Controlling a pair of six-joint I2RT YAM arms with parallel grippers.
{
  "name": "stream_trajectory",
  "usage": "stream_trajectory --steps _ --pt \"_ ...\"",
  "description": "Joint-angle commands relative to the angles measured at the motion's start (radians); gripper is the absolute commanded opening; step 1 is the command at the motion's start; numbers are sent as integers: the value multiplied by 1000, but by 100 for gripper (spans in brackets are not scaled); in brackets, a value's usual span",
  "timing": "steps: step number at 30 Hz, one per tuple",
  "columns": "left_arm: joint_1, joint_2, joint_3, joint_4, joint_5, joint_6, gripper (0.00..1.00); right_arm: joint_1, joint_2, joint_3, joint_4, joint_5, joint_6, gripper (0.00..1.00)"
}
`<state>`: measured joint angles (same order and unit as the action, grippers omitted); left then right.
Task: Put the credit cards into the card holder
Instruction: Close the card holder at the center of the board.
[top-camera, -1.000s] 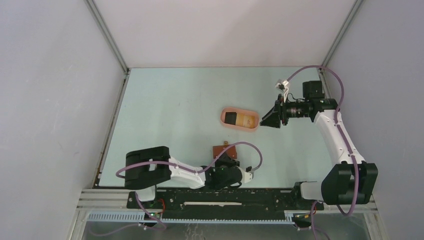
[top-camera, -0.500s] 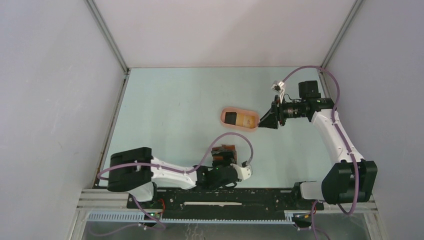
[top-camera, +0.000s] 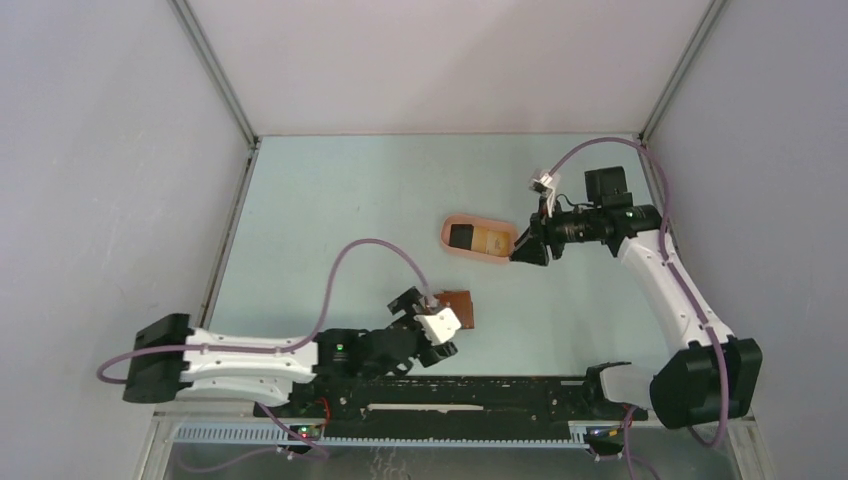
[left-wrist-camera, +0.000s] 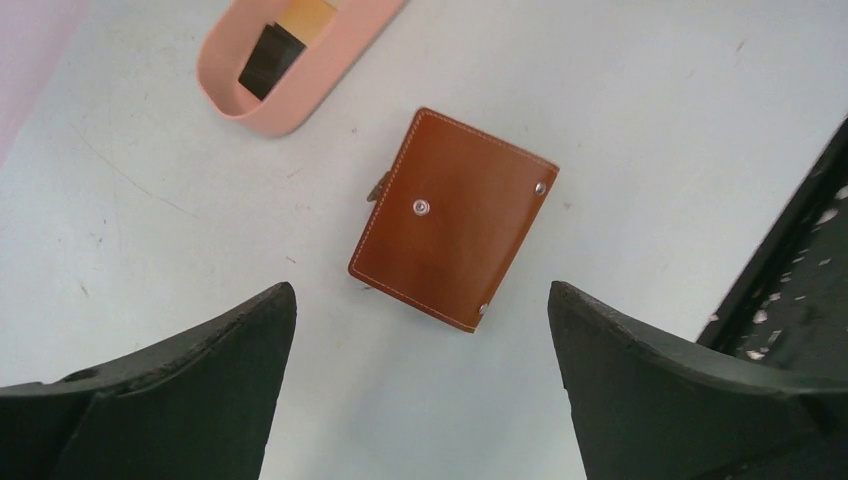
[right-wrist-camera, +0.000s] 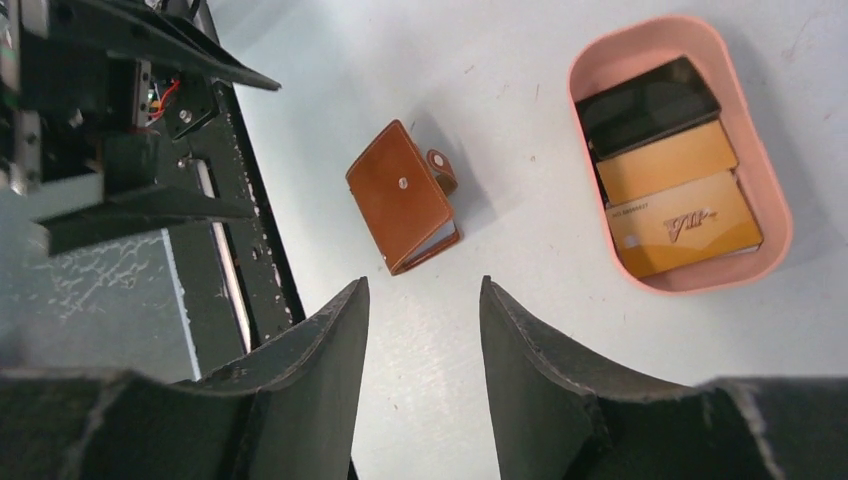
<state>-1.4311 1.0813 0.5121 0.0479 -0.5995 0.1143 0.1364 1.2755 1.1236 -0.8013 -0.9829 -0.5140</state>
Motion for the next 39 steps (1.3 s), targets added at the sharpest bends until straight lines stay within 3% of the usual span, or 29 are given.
stream_trajectory --steps 1,3,7,10,13,17,23,26,37,39 --pt "-3 -195 -76 39 -24 -120 100 67 -117 -11 115 79 2 54" --pt "-4 -283 -112 60 -93 -194 100 102 -153 -30 168 104 5 61" --pt "16 -440 -164 70 -111 -329 100 155 -136 -62 205 19 -84 94" --pt "99 -512 -191 59 10 -466 100 203 -49 -45 145 -57 -204 99" --pt "185 -560 -239 48 92 -631 99 272 11 -44 138 -4 -269 98" --pt "254 -613 -326 44 128 -865 89 343 71 -55 170 141 -264 94" --pt "355 -567 -464 196 269 -1096 68 384 212 -51 210 323 -142 70" --pt "364 -464 -443 237 296 -1107 63 399 250 -45 222 354 -107 62" --pt "397 -33 -286 262 355 -1105 60 486 447 47 191 423 -67 60" --pt "416 23 -265 275 378 -1103 58 490 460 49 177 429 -63 53"
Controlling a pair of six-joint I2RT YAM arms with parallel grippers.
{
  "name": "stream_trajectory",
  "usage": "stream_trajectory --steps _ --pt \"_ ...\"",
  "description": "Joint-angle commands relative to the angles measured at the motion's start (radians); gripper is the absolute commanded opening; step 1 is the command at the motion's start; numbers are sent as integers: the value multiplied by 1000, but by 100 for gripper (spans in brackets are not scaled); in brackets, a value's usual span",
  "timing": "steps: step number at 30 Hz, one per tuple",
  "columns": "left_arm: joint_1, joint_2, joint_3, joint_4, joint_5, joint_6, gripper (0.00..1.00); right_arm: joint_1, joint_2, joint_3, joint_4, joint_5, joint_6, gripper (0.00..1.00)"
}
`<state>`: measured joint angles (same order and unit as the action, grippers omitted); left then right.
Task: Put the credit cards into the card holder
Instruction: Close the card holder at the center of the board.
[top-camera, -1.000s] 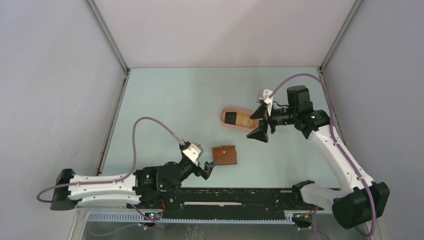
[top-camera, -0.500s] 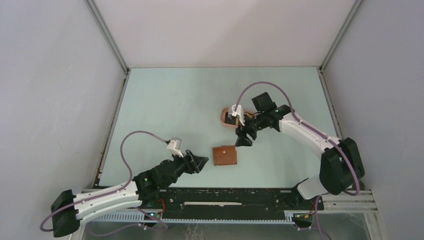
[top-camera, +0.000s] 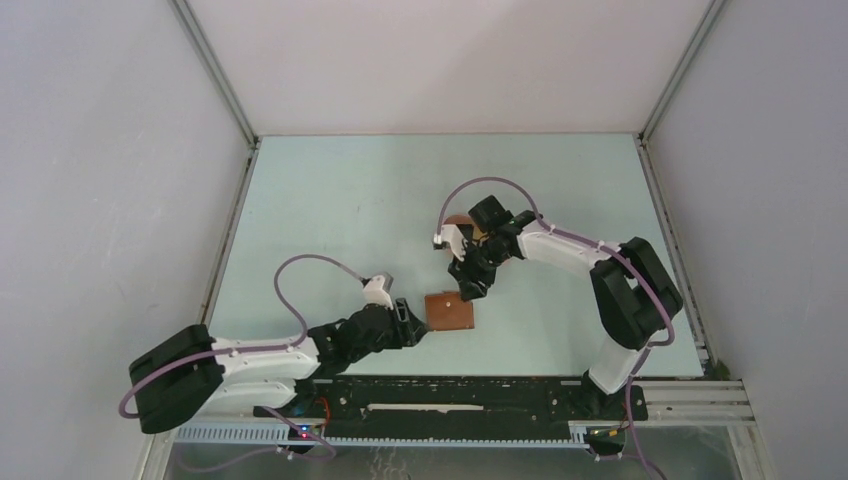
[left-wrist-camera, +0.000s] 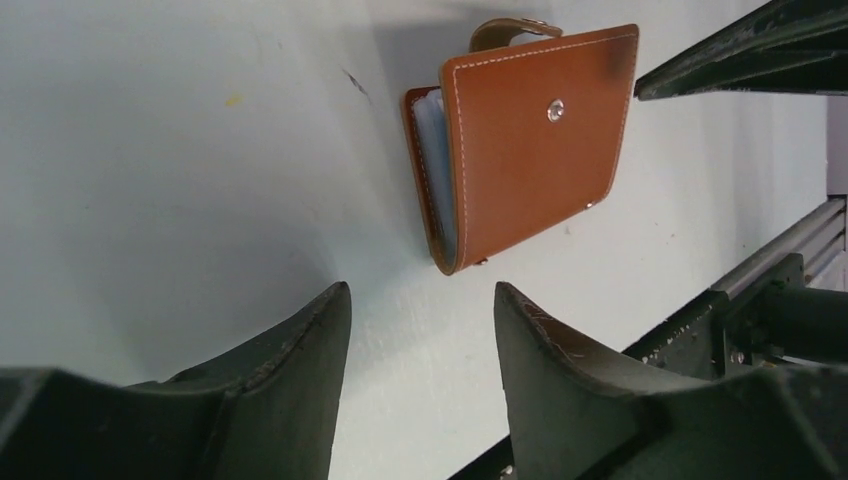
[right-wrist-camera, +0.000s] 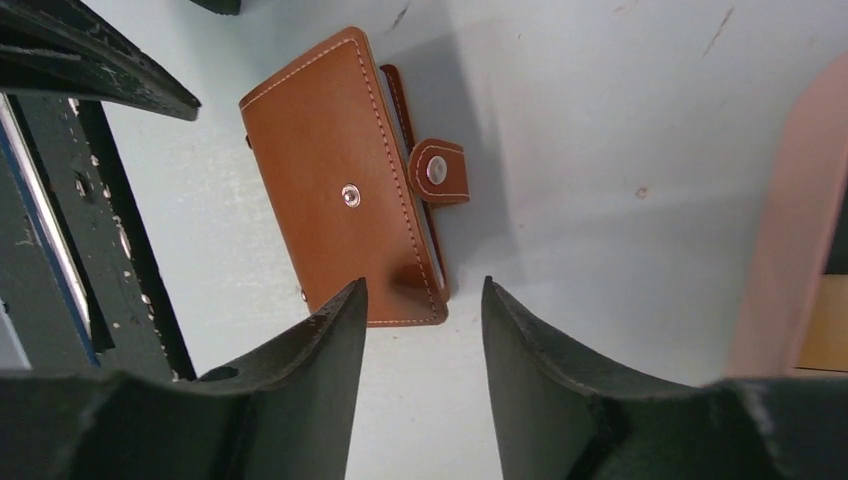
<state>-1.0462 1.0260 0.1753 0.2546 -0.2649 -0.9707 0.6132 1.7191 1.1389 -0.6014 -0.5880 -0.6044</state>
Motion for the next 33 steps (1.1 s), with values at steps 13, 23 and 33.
stream_trajectory --steps 13,23,33 --pt "267 363 219 88 213 123 35 57 30 33 -150 -140 117 31" --pt "353 396 322 24 302 290 34 15 -8 33 -185 -159 73 54" --pt "354 -6 212 -71 354 346 45 -45 -193 -22 -55 -122 -15 57"
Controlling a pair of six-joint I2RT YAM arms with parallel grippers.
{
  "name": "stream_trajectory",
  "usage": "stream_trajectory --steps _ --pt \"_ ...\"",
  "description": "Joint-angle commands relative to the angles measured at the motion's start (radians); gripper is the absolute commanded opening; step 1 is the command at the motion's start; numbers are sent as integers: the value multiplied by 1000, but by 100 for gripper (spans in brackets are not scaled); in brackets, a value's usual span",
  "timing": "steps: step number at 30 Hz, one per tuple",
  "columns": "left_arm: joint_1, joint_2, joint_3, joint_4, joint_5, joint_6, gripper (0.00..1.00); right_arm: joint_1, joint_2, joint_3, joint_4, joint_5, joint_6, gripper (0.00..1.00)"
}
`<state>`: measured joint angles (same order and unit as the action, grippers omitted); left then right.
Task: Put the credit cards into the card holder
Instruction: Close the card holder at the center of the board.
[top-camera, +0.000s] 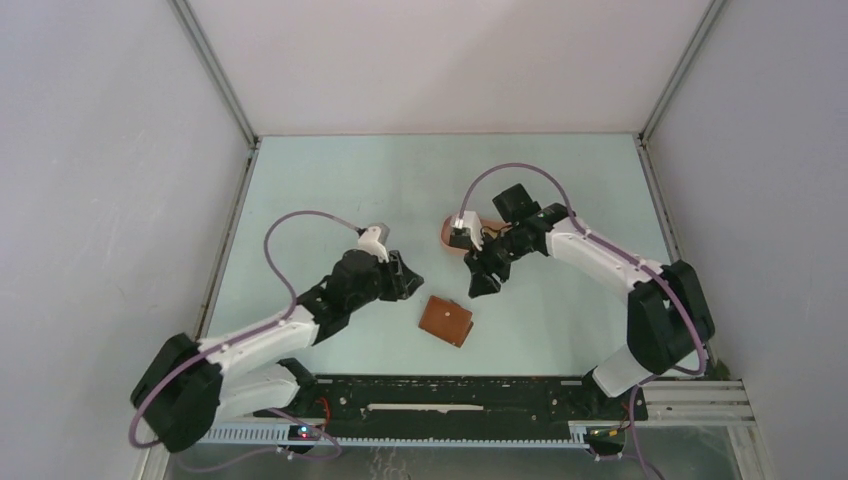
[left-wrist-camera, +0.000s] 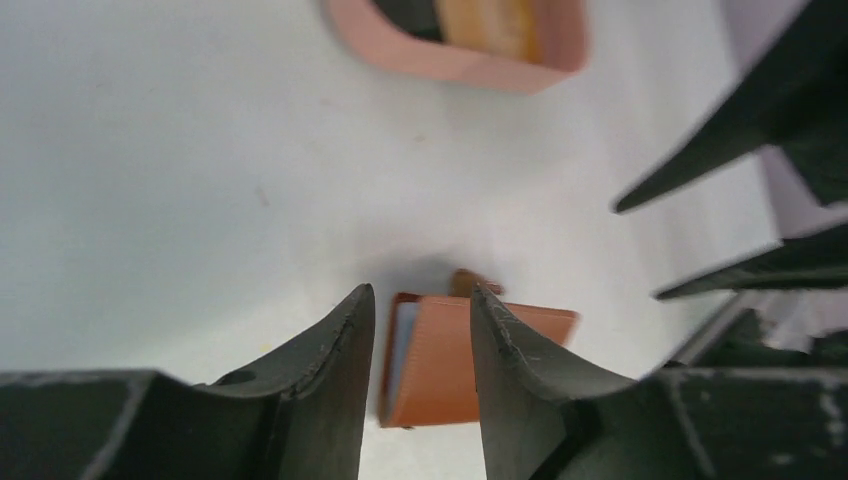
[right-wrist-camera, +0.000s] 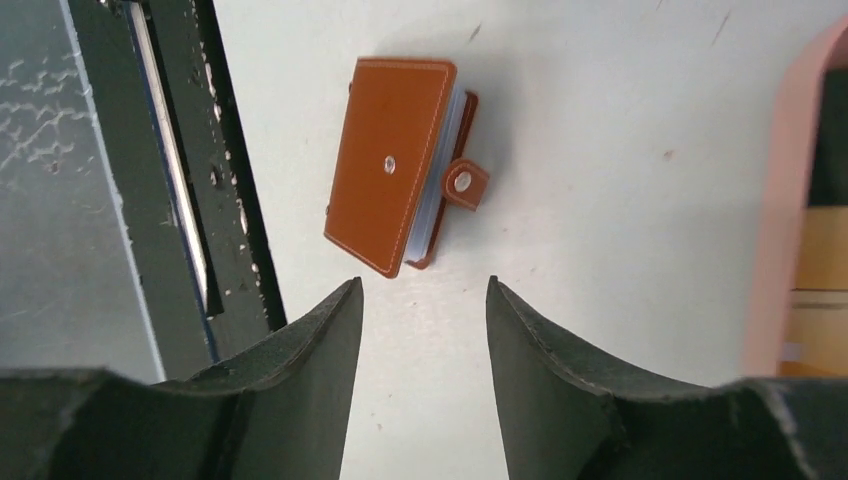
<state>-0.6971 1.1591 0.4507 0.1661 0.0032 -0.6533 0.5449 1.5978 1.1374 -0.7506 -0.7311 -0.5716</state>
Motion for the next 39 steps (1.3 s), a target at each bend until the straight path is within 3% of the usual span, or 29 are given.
stream_trajectory --steps 1,8,18,39 --pt "4 -162 -77 39 125 8 44 31 -71 -22 113 33 -46 56" --pt "-36 -166 -136 192 225 -112 29 58 -78 -22 111 33 -67 55" --pt "-103 55 -162 427 243 -186 18 70 -82 -22 72 16 -160 57" --pt "-104 286 -137 474 211 -208 4 81 6 -16 114 27 -95 57"
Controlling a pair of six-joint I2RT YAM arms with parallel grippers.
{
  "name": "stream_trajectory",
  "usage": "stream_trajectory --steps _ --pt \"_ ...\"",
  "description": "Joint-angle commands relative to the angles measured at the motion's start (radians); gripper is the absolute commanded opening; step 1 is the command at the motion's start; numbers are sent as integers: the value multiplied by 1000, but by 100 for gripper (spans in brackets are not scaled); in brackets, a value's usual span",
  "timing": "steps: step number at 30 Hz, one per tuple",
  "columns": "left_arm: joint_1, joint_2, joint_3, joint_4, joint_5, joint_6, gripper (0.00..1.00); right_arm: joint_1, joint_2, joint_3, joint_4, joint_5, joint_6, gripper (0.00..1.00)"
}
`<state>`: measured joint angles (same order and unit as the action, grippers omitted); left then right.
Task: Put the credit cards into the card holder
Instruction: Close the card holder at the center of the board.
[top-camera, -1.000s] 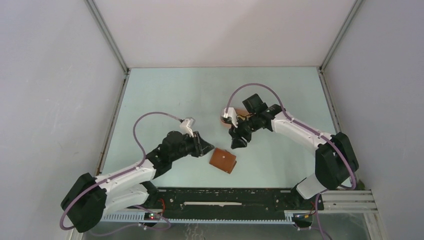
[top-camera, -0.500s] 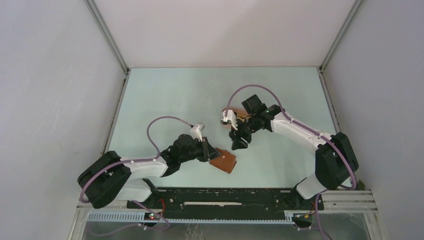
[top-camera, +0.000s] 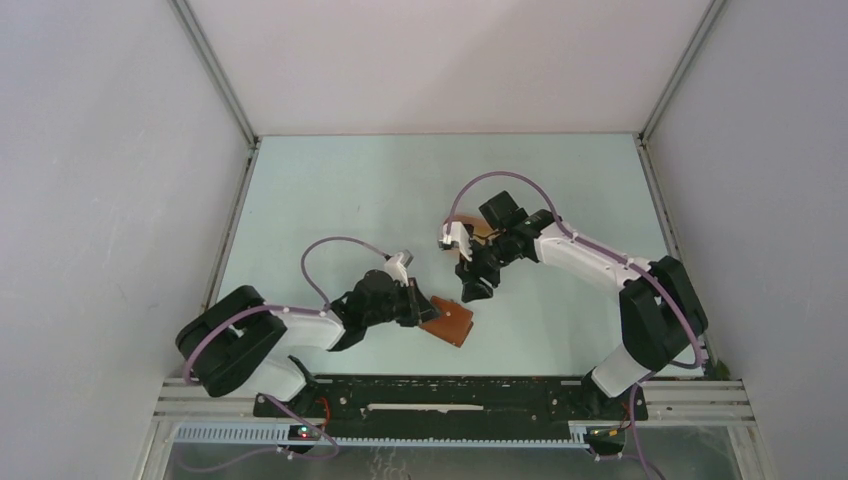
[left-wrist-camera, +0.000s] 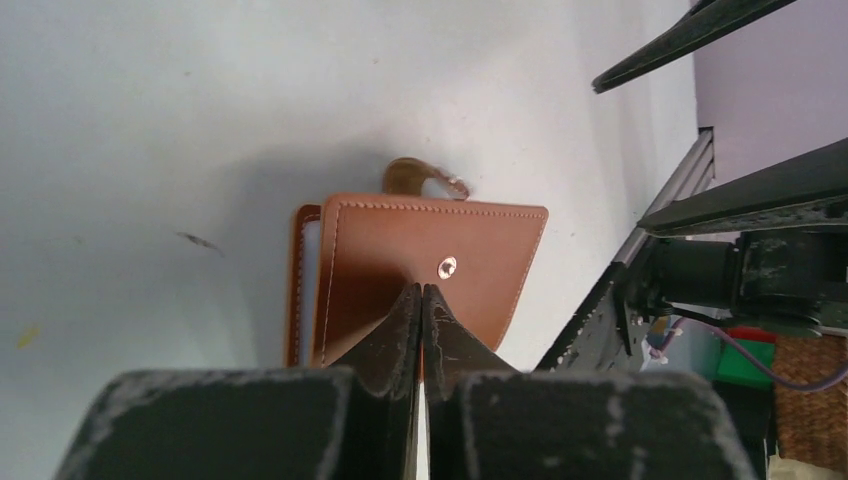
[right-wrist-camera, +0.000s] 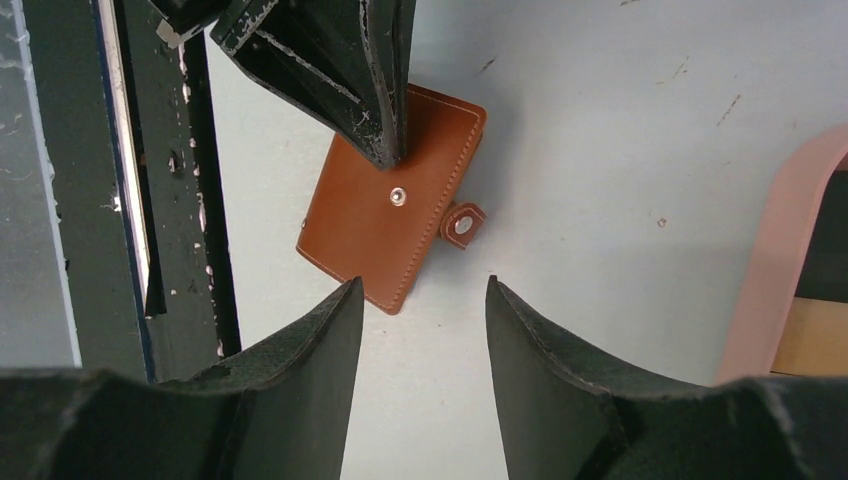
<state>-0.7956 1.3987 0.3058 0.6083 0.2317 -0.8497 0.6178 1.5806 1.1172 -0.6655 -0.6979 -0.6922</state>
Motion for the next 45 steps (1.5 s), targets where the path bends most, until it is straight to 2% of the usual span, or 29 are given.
stream_trajectory --steps 1,5,11,16,21,32,36,42,45 --pt "-4 61 10 31 -20 -10 4 11 30 4 32 -2 28 57" --pt "-5 124 12 31 -28 -13 0 40 48 -12 80 48 24 57" --pt "-10 151 -33 38 -36 -27 0 83 56 -55 180 115 -47 59" --pt "-13 157 -48 71 -39 -41 0 120 95 -54 197 155 -15 58" --pt "-19 166 -43 84 -33 -46 0 134 95 -54 223 201 33 55" --pt "-20 160 -53 92 -37 -51 0 163 115 -54 198 241 25 46" --pt "-20 158 -55 93 -39 -52 0 163 105 -54 190 253 34 35" --pt "-19 155 -58 93 -42 -54 0 161 91 -54 181 253 48 10" --pt "-19 151 -59 93 -43 -56 0 159 85 -48 170 247 57 0"
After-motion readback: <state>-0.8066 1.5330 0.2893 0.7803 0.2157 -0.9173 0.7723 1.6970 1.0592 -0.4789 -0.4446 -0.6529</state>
